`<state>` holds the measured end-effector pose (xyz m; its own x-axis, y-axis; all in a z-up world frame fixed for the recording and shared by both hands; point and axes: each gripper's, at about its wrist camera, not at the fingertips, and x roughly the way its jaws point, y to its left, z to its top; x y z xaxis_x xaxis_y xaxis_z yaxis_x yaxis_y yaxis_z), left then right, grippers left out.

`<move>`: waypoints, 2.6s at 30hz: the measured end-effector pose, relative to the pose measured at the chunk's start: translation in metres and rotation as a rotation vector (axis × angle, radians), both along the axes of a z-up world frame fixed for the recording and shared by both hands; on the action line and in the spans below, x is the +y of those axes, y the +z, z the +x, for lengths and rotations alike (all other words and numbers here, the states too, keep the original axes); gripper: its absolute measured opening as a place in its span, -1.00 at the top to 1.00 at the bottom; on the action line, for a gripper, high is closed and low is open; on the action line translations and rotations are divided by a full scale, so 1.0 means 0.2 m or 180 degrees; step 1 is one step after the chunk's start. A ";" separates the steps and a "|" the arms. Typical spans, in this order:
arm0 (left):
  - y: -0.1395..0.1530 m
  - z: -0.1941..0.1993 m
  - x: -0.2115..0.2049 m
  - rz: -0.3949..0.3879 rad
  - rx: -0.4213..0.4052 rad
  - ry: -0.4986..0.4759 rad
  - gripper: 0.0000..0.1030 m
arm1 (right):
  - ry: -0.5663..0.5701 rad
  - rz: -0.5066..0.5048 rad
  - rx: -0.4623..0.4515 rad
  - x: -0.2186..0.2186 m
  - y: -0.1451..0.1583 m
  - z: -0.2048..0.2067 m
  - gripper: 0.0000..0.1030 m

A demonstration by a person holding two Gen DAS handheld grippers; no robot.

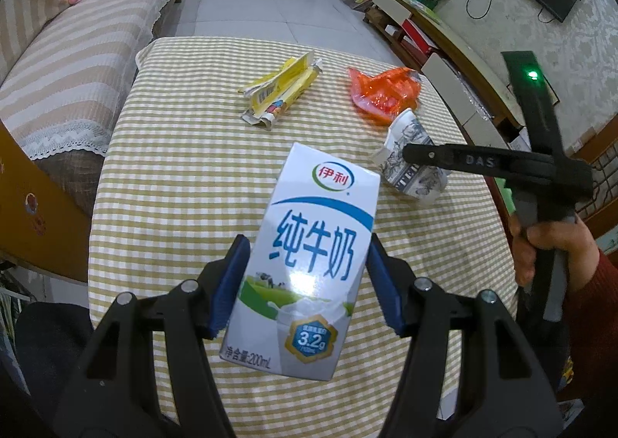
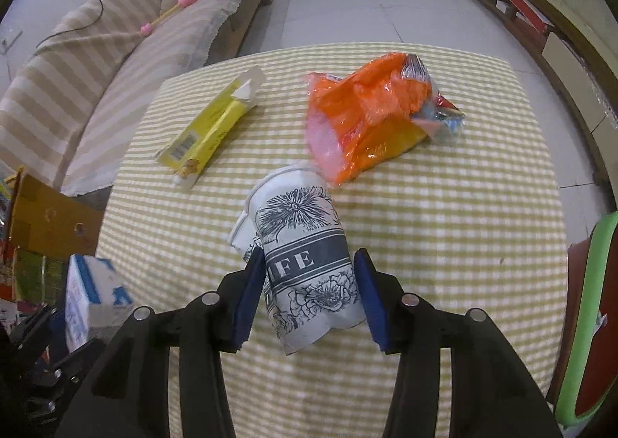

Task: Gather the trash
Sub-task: 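Carry milk carton and paper cup over the red bucket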

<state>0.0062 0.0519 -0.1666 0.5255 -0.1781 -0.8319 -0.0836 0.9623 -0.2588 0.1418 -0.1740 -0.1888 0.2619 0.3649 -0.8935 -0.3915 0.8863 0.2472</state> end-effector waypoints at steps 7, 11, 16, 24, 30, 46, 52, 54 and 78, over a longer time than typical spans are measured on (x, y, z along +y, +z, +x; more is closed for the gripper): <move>0.02 -0.01 -0.04 0.0044 -0.0025 -0.0043 -0.14 | -0.0239 0.0244 -0.0064 -0.09 0.09 -0.17 0.11; 0.03 0.00 -0.06 0.0060 -0.0030 -0.0060 -0.14 | -0.0387 0.0364 -0.0089 -0.16 0.14 -0.26 0.11; 0.08 0.02 -0.10 0.0090 -0.0110 -0.0110 -0.14 | -0.0603 0.0424 -0.0222 -0.25 0.23 -0.34 0.11; 0.17 0.06 -0.21 0.0126 -0.0253 -0.0255 -0.14 | -0.0851 0.0498 -0.0354 -0.39 0.33 -0.42 0.11; 0.23 0.11 -0.31 0.0095 -0.0355 -0.0386 -0.14 | -0.1007 0.0554 -0.0475 -0.52 0.41 -0.47 0.11; 0.38 0.18 -0.57 0.0131 -0.0608 -0.0709 -0.14 | -0.1457 0.0633 -0.0711 -0.87 0.52 -0.53 0.10; 0.40 0.20 -0.67 0.0154 -0.0641 -0.0835 -0.14 | -0.1593 0.0679 -0.0733 -0.99 0.52 -0.54 0.10; 0.41 0.21 -0.70 0.0162 -0.0646 -0.0878 -0.14 | -0.1648 0.0700 -0.0746 -1.03 0.53 -0.54 0.10; 0.41 0.42 -1.36 -0.0058 -0.0687 -0.1598 -0.14 | -0.2407 0.0639 -0.0861 -1.65 0.47 -0.54 0.10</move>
